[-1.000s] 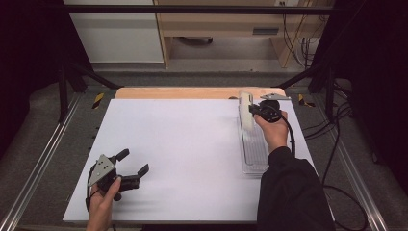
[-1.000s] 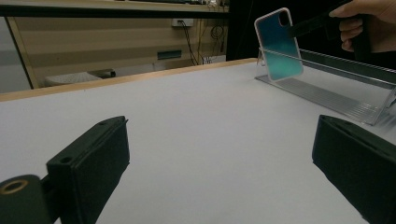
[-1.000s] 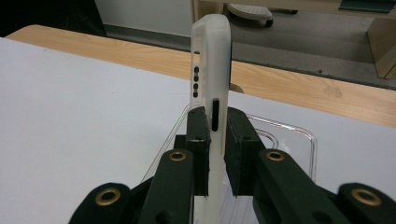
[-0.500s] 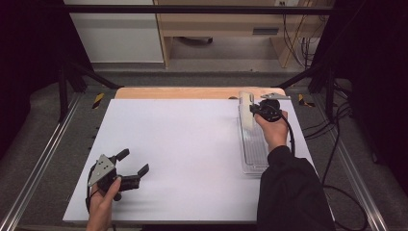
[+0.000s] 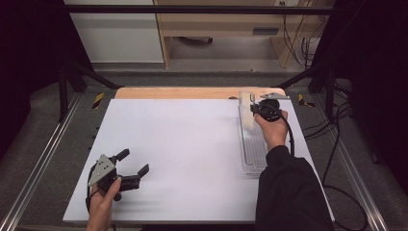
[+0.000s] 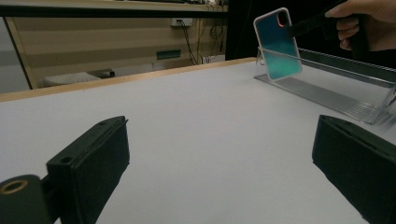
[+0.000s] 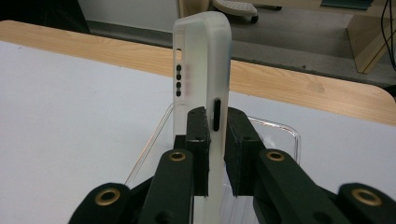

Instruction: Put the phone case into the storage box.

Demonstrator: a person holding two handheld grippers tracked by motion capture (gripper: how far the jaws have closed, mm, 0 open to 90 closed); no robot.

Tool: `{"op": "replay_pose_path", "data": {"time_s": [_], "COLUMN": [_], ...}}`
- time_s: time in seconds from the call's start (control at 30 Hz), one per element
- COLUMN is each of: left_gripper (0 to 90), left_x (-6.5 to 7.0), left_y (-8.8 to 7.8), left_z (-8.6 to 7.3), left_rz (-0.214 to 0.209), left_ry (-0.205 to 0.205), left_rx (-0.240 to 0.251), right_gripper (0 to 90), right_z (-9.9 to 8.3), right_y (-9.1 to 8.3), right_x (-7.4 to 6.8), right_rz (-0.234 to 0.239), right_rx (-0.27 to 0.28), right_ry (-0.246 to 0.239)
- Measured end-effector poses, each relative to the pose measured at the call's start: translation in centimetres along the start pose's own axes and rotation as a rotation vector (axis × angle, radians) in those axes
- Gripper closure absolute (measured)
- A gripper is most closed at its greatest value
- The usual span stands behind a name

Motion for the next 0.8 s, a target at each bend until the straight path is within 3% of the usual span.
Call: {"op": "replay_pose_path", "data": {"time_s": [0.3, 0.8], "left_gripper": [3.6, 3.6], "left_x": [-0.01, -0.02], "left_y": [0.0, -0.03], "left_z": [-0.01, -0.01], "left_rz": [-0.001, 0.001], "left_ry": [-0.001, 0.0], "left_rx": [0.0, -0.001], "right_gripper": [81.2, 81.0], "right_z": [0.09, 0.63], "right_y": [0.11, 0.33], "right_x": [0.15, 0.05], "right_rz": [-0.038, -0.053], "right_rx": [0.003, -0.003], "right_ry": [-0.001, -0.022]}}
Point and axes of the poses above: each handheld gripper's, and its own axes: y roughly forward along the jaws, z roughly out of its top, x roughly to its right, the point moved 6 cm from there along y, roughly forward along the jaws
